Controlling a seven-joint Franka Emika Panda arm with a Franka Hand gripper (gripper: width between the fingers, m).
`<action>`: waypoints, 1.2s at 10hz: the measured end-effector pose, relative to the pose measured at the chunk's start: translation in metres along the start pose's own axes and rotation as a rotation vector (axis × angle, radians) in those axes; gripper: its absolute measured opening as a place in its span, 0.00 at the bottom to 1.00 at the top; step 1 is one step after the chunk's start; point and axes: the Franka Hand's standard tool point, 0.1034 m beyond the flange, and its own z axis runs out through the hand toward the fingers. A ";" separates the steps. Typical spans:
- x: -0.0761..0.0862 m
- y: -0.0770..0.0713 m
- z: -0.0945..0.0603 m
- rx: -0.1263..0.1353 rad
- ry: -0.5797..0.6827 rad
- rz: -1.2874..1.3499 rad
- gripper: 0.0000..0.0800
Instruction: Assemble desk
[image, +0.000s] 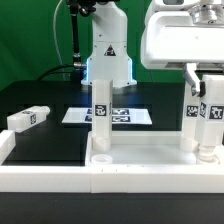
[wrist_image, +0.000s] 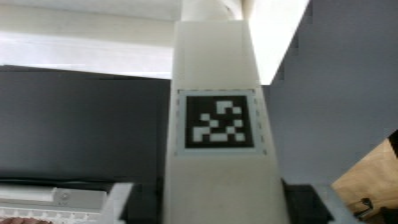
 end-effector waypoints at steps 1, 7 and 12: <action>0.000 0.000 0.000 0.000 0.000 0.000 0.36; -0.005 -0.004 0.007 -0.001 0.002 0.002 0.36; -0.006 -0.003 0.007 -0.002 0.000 0.002 0.36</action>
Offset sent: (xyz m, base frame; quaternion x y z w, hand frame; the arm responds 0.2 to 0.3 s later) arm 0.0039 0.0074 -0.0080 0.0128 0.0135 0.0095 0.9998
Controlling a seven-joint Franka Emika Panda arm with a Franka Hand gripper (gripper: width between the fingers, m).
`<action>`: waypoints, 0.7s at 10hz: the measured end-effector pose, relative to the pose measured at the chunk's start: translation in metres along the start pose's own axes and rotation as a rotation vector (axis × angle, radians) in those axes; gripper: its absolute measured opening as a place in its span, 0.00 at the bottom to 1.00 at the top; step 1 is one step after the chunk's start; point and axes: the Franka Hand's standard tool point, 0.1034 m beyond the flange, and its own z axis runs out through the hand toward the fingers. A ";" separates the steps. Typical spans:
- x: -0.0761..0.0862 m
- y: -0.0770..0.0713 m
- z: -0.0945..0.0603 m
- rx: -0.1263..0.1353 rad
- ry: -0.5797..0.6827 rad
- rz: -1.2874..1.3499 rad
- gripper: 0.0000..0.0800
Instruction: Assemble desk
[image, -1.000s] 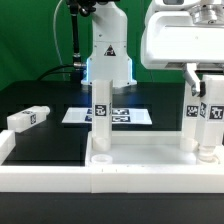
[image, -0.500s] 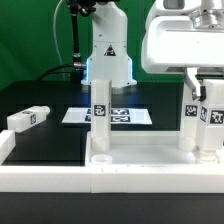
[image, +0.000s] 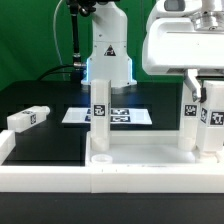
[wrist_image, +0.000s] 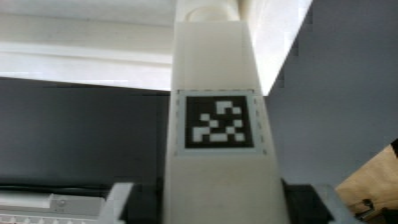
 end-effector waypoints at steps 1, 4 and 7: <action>0.000 0.000 0.000 0.000 -0.001 0.000 0.36; -0.004 0.009 0.003 -0.009 0.020 0.016 0.36; -0.004 0.008 0.003 -0.008 0.018 0.016 0.63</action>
Offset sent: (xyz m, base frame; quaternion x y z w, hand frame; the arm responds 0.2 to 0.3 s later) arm -0.0084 0.0059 -0.0153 0.0528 0.0002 0.0475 0.9975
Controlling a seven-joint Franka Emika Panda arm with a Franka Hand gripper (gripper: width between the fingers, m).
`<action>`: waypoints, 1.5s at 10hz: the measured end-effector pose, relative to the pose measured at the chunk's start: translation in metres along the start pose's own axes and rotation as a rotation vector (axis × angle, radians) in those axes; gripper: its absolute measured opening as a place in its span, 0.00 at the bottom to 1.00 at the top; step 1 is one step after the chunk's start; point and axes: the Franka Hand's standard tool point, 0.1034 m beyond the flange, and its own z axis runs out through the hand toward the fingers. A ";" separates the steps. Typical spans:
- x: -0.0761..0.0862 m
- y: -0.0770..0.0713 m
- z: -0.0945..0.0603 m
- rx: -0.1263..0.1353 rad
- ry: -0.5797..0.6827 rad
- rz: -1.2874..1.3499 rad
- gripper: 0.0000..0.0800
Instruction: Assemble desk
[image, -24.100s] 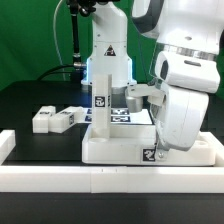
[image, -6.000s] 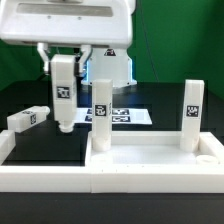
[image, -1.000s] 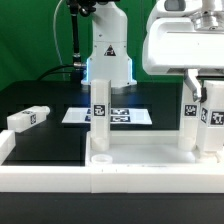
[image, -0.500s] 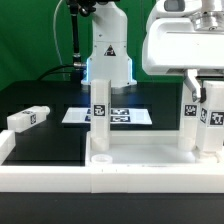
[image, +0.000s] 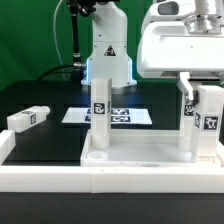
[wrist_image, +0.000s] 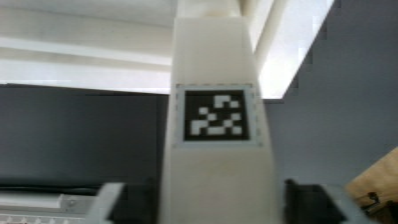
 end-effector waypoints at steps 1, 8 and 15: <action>0.000 0.000 0.000 0.000 -0.002 -0.001 0.63; 0.029 0.013 -0.029 0.018 -0.031 -0.001 0.81; 0.012 0.006 -0.028 0.082 -0.293 0.029 0.81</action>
Offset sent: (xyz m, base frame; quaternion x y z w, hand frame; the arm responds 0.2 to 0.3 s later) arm -0.0075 -0.0107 0.0233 0.0006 -0.0260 -0.0206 0.9994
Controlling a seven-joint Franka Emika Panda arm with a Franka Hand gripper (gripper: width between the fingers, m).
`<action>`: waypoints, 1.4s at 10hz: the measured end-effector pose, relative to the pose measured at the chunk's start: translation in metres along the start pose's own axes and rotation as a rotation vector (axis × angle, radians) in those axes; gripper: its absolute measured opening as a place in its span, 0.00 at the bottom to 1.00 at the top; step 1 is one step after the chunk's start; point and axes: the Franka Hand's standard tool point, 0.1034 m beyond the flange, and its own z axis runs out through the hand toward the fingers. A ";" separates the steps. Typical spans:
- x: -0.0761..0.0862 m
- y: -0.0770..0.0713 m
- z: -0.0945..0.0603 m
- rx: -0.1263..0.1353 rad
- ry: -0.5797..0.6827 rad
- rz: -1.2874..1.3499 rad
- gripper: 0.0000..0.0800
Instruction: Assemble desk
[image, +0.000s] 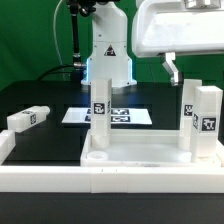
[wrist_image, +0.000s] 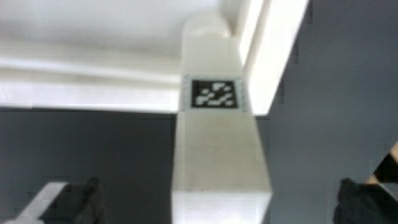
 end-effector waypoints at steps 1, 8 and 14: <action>0.000 -0.002 0.000 0.009 -0.062 0.004 0.81; 0.009 0.003 0.013 -0.007 -0.217 0.013 0.81; 0.013 0.010 0.028 -0.029 -0.421 -0.032 0.81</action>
Offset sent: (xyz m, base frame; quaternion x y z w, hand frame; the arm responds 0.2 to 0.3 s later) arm 0.0132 -0.0035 -0.0068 -0.0196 -0.1281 -0.0125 0.9915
